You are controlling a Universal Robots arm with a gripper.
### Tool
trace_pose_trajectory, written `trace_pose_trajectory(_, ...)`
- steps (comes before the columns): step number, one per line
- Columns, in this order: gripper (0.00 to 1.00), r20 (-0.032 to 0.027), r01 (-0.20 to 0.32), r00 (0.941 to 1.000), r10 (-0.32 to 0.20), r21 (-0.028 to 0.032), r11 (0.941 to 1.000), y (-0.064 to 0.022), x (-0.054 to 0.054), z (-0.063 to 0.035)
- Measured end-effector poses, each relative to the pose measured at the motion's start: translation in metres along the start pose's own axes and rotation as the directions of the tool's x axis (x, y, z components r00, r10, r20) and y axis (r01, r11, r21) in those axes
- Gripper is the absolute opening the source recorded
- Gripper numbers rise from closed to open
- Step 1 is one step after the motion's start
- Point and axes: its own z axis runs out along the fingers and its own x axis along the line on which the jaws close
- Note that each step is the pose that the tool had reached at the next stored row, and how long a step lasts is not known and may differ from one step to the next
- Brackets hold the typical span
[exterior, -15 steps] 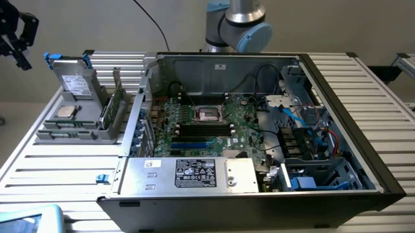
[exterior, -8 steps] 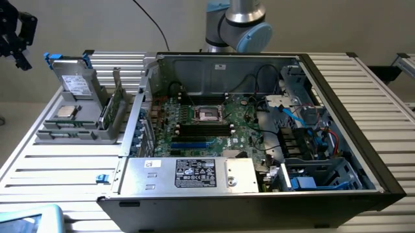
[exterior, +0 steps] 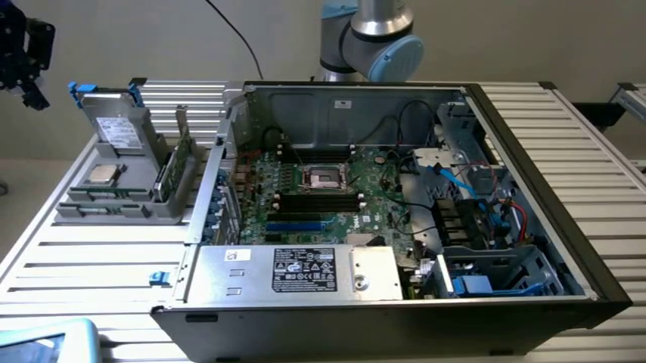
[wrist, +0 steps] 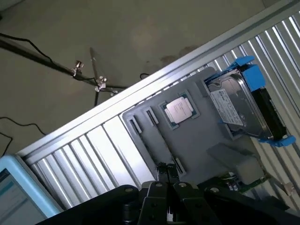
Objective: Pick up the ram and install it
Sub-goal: 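Pick up the ram and move it above insertion slot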
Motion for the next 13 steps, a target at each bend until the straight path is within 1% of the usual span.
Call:
trace_pose_trajectory(3, 0.11, -0.0026, 0.054, 0.9985, -0.054, -0.0009, 0.9985, 0.0, 0.0, 0.0002)
trace_pose_trajectory(6, 0.11, -0.0051, 0.108, 0.9941, -0.108, -0.0018, 0.9942, 0.0, 0.0, 0.0003)
trace_pose_trajectory(10, 0.11, -0.0085, 0.18, 0.9836, -0.18, -0.0035, 0.9836, 0.0, 0.0, 0.0005)
trace_pose_trajectory(13, 0.11, -0.0109, 0.234, 0.9721, -0.234, -0.0049, 0.9721, 0.0, 0.0, 0.0007)
